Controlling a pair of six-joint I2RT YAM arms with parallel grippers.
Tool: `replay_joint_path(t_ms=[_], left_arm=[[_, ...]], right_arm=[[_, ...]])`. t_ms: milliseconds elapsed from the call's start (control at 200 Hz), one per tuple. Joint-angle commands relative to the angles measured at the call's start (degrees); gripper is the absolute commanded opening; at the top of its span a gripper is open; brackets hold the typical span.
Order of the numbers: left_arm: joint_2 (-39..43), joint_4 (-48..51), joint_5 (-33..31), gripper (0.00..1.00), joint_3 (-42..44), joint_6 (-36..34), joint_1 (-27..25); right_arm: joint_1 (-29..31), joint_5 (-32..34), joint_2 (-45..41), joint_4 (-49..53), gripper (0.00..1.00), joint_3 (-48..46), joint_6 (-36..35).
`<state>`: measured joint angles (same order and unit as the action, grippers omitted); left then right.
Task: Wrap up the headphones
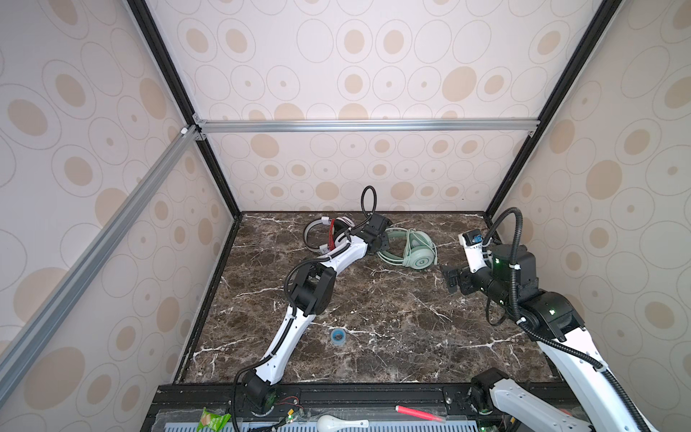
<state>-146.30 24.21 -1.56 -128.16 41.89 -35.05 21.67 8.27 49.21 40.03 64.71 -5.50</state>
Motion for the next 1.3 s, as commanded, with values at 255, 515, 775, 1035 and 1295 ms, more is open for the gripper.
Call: replay_joint_path(t_ms=[255, 515, 775, 1035, 1295], left_arm=[[9.4, 2.9, -1.7, 0.57, 0.6, -7.4, -0.1], [33.7, -4.4, 0.1, 0.79, 22.7, -16.7, -2.6], [59.6, -5.0, -4.8, 0.9, 50.3, -23.1, -2.4], [78.3, -6.4, -15.7, 0.98, 72.0, -22.8, 0.9], [87.5, -9.2, -24.4, 0.98, 84.5, -22.3, 10.1]], right_arm=[[-0.4, 4.2, -1.4, 0.3, 1.0, -0.2, 0.9], [-0.4, 21.6, -3.0, -1.7, 1.0, -7.1, 7.7], [-0.4, 22.1, -5.3, -10.7, 1.0, -17.0, 12.2], [-1.8, 29.3, -6.4, -21.9, 1.0, -28.1, 18.6], [-7.2, 29.0, -3.5, -34.7, 1.0, -37.7, 20.3]])
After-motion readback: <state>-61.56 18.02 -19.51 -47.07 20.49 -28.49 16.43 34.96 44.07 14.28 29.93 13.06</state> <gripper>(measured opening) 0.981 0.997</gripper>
